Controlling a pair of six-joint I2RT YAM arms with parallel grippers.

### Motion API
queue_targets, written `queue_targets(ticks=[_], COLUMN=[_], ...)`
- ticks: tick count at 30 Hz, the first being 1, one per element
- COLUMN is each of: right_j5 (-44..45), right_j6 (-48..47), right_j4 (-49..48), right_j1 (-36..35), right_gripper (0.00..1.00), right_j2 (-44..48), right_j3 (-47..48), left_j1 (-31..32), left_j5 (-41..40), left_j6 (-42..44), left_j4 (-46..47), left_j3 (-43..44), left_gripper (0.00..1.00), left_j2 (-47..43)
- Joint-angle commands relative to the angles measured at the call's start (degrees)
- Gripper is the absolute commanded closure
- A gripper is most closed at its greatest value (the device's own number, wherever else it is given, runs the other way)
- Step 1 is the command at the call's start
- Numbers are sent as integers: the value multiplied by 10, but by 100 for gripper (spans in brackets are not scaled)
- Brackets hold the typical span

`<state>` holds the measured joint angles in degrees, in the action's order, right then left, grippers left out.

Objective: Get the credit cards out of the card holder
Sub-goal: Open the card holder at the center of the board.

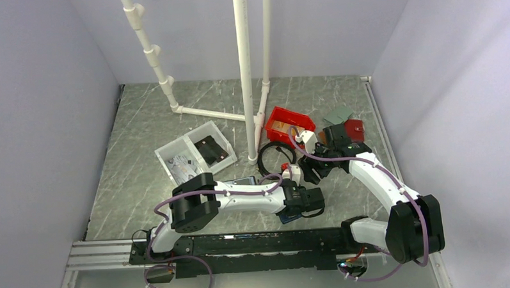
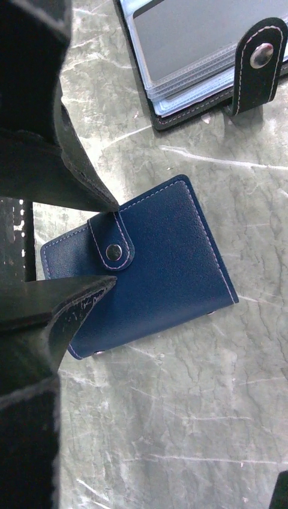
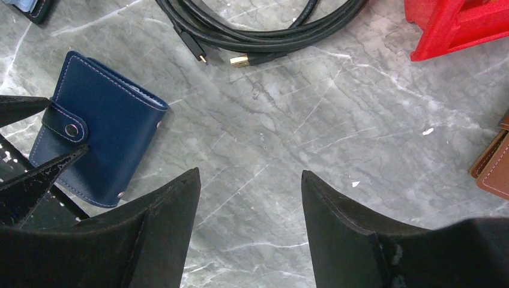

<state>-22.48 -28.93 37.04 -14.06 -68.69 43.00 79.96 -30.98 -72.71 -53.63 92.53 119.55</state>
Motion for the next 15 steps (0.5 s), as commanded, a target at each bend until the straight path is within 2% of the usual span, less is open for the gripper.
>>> queue_targets(ticks=[1,6,13,15], right_j5=[-12,-13,-15,-15], right_j6=[-3,-3,-4,-4], right_j4=[1,1,2,3], right_j1=[-3,-3,-3,-3], right_gripper=[35,35,35,35], right_j2=[0,-1,-4,-5], right_j3=[12,12,13,13], left_j1=[-2,-2,-6,-6], left_j5=[-24,-31,-35,-37], left_j6=[-20,-24,-32,-34], left_j4=[-31,-32,-56,-60], left_j3=[-8,-19,-20,-21], left_gripper=[52,56,76,79], left_j2=[10,9,18,16])
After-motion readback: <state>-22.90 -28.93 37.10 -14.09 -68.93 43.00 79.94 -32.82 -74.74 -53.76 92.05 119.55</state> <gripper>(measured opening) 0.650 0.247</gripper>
